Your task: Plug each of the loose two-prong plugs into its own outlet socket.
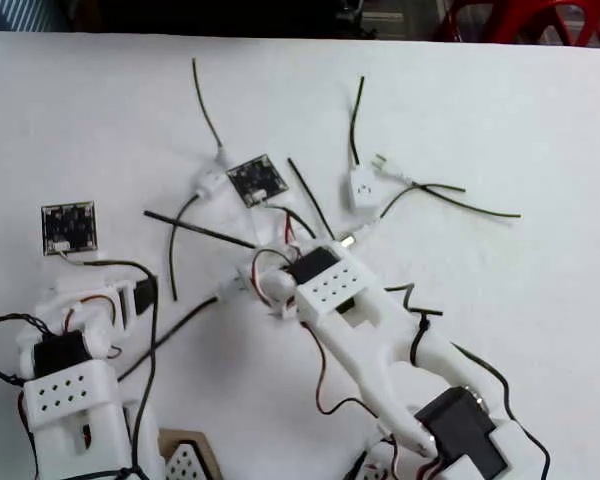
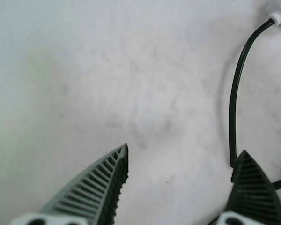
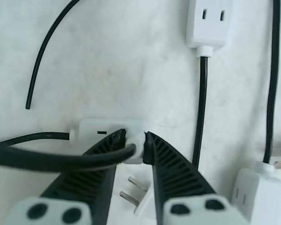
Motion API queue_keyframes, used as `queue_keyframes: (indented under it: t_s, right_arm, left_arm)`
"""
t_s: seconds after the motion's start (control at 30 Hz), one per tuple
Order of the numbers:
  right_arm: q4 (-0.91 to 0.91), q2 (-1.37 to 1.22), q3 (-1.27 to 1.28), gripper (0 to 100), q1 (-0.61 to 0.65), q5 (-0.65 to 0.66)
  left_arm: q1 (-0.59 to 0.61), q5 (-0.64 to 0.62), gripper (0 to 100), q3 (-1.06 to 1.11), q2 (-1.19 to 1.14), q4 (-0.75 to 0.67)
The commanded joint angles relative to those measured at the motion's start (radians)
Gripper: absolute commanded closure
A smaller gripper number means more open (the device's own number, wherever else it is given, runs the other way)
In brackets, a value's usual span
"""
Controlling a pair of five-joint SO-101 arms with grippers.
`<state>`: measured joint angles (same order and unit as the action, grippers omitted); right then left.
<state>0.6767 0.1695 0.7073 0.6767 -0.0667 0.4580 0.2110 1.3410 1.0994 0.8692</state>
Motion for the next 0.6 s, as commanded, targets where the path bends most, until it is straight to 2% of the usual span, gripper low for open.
queue_keyframes:
  t_s: [0.0, 0.13, 0.57]
  right_arm:
    - [0.019, -0.073, -0.011, 98.1, 0.025, 0.034]
    - [0.018, -0.142, -0.014, 98.1, 0.033, 0.058]
    - [0.027, -0.13, 0.014, 98.1, 0.028, 0.058]
  left_arm:
    - [0.01, -0.003, 65, -0.005, 0.021, -0.02]
    - [0.01, -0.003, 65, -0.005, 0.021, -0.02]
    - [0.01, -0.003, 65, -0.005, 0.021, -0.02]
